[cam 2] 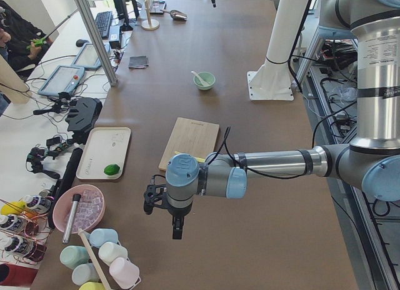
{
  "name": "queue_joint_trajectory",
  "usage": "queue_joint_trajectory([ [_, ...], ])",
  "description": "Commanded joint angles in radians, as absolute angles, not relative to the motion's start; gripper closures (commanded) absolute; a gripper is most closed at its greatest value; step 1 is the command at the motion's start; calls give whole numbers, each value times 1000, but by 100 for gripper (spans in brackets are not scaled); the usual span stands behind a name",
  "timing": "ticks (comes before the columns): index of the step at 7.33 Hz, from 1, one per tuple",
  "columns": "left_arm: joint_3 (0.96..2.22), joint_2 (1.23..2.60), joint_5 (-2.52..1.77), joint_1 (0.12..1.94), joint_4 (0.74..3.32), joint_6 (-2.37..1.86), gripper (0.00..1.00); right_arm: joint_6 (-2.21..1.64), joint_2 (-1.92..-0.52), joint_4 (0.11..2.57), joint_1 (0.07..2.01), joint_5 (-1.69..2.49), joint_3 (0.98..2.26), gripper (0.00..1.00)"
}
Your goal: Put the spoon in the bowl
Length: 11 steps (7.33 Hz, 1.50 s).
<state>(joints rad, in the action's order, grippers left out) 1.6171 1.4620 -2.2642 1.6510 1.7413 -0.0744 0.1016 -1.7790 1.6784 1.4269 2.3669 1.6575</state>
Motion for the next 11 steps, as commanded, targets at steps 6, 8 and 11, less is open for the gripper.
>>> queue_joint_trajectory([
  [6,1666,1414,-2342,1648,1752,-169,2,98,-1709,1681,1512,2382,1632,0],
  [8,1663,1413,-2342,1649,1750,-167,2,113,-1718,1875,1525,2362,1805,0],
  [11,1660,1413,-2342,1649,1750,-167,2,120,-1720,1873,1531,2362,1805,0],
])
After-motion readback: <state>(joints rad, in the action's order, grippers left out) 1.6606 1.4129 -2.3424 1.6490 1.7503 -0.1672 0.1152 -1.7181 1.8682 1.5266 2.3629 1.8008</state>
